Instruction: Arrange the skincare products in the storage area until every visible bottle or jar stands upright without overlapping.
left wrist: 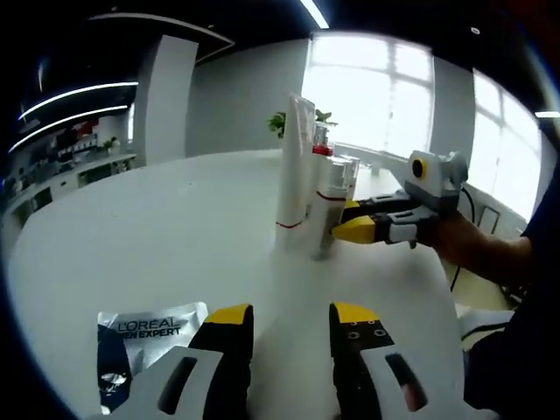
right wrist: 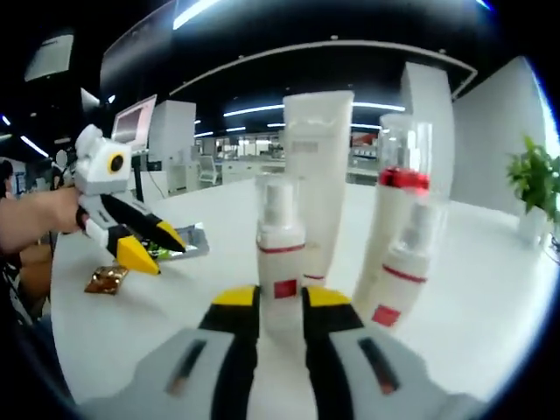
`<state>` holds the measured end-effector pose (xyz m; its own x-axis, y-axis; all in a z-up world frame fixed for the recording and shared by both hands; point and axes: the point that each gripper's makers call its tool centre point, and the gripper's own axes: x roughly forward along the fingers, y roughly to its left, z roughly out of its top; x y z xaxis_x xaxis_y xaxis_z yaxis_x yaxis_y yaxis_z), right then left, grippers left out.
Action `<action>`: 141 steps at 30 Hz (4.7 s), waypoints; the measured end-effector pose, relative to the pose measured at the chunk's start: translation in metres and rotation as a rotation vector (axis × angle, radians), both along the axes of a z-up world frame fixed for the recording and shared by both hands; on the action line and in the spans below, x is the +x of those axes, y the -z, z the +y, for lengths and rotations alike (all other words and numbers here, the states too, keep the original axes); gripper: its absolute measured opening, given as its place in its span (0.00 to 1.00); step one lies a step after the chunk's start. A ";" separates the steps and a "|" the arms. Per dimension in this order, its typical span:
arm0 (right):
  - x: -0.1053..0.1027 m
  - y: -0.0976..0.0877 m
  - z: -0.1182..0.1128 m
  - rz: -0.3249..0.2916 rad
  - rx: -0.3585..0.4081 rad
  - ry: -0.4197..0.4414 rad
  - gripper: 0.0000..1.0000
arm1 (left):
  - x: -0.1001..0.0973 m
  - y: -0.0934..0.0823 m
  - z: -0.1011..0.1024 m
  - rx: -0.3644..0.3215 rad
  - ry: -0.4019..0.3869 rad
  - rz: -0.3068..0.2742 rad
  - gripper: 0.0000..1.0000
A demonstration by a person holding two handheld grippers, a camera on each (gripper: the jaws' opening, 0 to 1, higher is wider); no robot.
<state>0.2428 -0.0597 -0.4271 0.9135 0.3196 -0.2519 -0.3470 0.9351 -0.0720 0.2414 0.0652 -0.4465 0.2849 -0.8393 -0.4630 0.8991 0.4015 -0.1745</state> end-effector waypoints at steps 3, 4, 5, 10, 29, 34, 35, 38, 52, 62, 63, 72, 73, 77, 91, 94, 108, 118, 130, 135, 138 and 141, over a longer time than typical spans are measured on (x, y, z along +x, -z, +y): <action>-0.003 0.001 0.003 -0.002 0.003 -0.002 0.19 | 0.000 -0.001 0.001 -0.007 -0.008 0.000 0.34; -0.003 0.001 0.004 -0.001 -0.005 -0.005 0.19 | 0.000 -0.002 0.001 -0.008 -0.008 0.000 0.34; -0.005 0.002 0.005 0.005 -0.017 -0.011 0.19 | 0.000 -0.002 0.001 -0.010 -0.009 -0.003 0.34; -0.009 0.002 0.006 0.017 0.000 -0.036 0.18 | 0.000 -0.003 0.002 -0.011 -0.012 0.001 0.34; -0.024 0.006 0.013 0.046 0.025 -0.077 0.15 | -0.003 0.002 -0.002 -0.002 -0.001 0.014 0.34; -0.019 0.009 0.008 0.047 0.025 -0.051 0.19 | -0.004 0.004 -0.001 0.006 0.003 0.021 0.34; -0.016 0.007 0.007 0.040 0.036 -0.041 0.21 | -0.004 0.004 -0.001 0.006 0.003 0.021 0.34; -0.011 0.008 0.010 0.043 0.031 -0.039 0.24 | -0.004 0.004 -0.001 0.004 0.003 0.022 0.34; 0.008 0.002 0.012 0.004 0.016 0.029 0.19 | -0.006 0.008 0.001 0.007 0.012 0.036 0.34; 0.005 0.003 -0.003 -0.016 0.041 0.115 0.19 | -0.004 0.010 0.002 -0.001 0.011 0.040 0.34; 0.007 0.003 -0.003 -0.016 0.041 0.122 0.19 | -0.004 0.009 0.001 -0.005 0.012 0.038 0.34; 0.011 0.003 0.001 -0.013 0.038 0.115 0.20 | -0.004 0.007 -0.001 -0.008 0.017 0.035 0.34; 0.009 0.005 0.001 -0.008 0.044 0.112 0.21 | -0.004 0.007 -0.001 -0.009 0.016 0.037 0.34; 0.001 0.012 0.008 0.032 0.091 0.065 0.25 | -0.005 0.009 -0.002 -0.005 0.021 0.038 0.34; 0.001 0.012 0.001 0.027 0.042 0.076 0.21 | -0.004 0.008 -0.004 -0.006 0.024 0.040 0.34; 0.002 0.012 0.004 0.028 0.033 0.071 0.21 | -0.004 0.008 -0.004 -0.005 0.026 0.040 0.34; -0.018 0.017 -0.011 0.035 0.026 0.100 0.21 | -0.004 0.006 -0.005 -0.008 0.027 0.035 0.34; -0.033 0.012 -0.027 0.025 0.034 0.146 0.20 | -0.004 0.005 -0.004 -0.010 0.024 0.035 0.34; -0.039 0.008 -0.049 0.008 0.053 0.227 0.20 | -0.007 0.007 -0.007 -0.011 0.031 0.039 0.33; -0.038 0.010 -0.049 0.014 0.060 0.226 0.20 | -0.007 0.007 -0.006 -0.010 0.032 0.039 0.33; -0.037 0.010 -0.051 0.014 0.059 0.230 0.20 | -0.007 0.007 -0.005 -0.009 0.030 0.041 0.34; -0.036 0.009 -0.053 0.013 0.060 0.236 0.21 | -0.007 0.007 -0.005 -0.009 0.029 0.041 0.34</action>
<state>0.2070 -0.1132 -0.4366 0.9615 0.1120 -0.2509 -0.1184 0.9929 -0.0107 0.2340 0.0605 -0.4535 0.2411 -0.8510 -0.4666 0.9025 0.3733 -0.2146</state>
